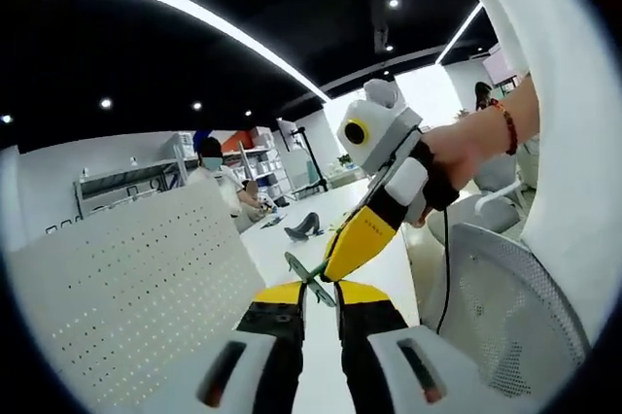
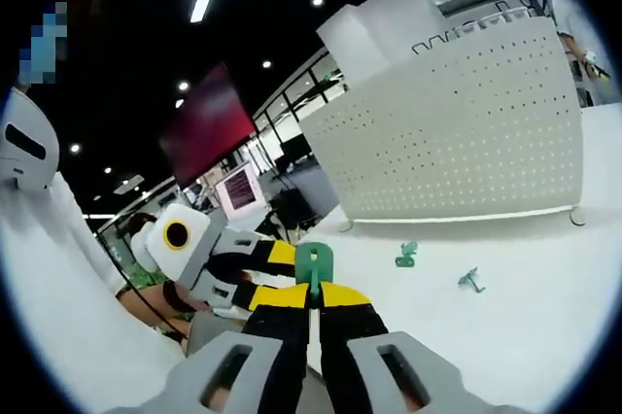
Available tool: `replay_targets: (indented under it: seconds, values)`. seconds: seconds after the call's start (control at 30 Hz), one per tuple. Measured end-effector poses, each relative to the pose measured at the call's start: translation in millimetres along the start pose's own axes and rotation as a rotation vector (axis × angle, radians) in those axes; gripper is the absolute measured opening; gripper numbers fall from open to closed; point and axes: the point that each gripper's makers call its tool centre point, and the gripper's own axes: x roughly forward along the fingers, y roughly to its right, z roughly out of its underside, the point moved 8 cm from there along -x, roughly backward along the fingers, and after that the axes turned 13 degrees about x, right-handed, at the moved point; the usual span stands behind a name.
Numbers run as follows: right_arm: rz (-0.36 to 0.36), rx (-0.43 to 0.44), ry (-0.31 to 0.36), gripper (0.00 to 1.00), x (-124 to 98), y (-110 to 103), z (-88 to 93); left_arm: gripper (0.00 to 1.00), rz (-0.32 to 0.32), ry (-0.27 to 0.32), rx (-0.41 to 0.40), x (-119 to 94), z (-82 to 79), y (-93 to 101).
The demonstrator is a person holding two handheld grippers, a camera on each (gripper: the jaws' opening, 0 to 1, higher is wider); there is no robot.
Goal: Insert the hook assembly into the mounting plate slot until the hook locks in place.
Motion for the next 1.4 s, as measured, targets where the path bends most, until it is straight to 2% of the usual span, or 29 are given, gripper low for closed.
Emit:
replay_targets:
  seconds: [0.13, 0.47, 0.7, 0.8, 0.83, 0.93, 1.0, 1.17, 1.23, 1.4]
  values:
    - [0.01, 0.042, -0.005, 0.01, 0.5, 1.4, 1.9, 0.13, 0.011, -0.033, 0.03, 2.1, -0.3, 0.6]
    - [0.03, 0.069, -0.008, 0.01, 1.8, 5.4, 4.0, 0.14, 0.028, -0.068, 0.077, 4.1, -0.4, 1.7]
    - [0.052, 0.072, -0.012, 0.01, 3.3, 7.4, 5.4, 0.2, 0.045, -0.069, 0.064, 4.9, 0.7, 4.5]
    - [0.06, 0.045, -0.017, 0.01, 3.7, 7.3, 5.8, 0.21, 0.045, -0.07, 0.059, 4.8, 1.5, 5.2]
    - [0.069, 0.01, -0.017, 0.0, 3.8, 8.0, 4.8, 0.22, 0.042, -0.066, 0.056, 4.6, 1.9, 5.0]
    - [0.085, -0.02, -0.03, 0.0, 4.7, 6.8, 4.7, 0.24, 0.05, -0.052, -0.003, 5.3, 4.1, 5.0]
    - [0.09, -0.026, -0.028, 0.0, 5.2, 8.0, 3.3, 0.28, 0.055, -0.048, 0.022, 5.6, 3.7, 6.5]
    - [0.107, -0.015, -0.005, 0.0, 6.5, 9.3, -2.0, 0.32, 0.034, -0.062, -0.006, 5.7, 6.1, 5.9]
    - [0.141, -0.028, 0.002, 0.0, 7.1, 11.8, -3.3, 0.33, 0.025, -0.067, -0.014, 4.6, 7.6, 5.6]
    - [0.146, -0.03, 0.011, 0.0, 8.8, 14.8, -9.1, 0.33, -0.026, -0.091, -0.019, -2.2, 8.9, 3.2]
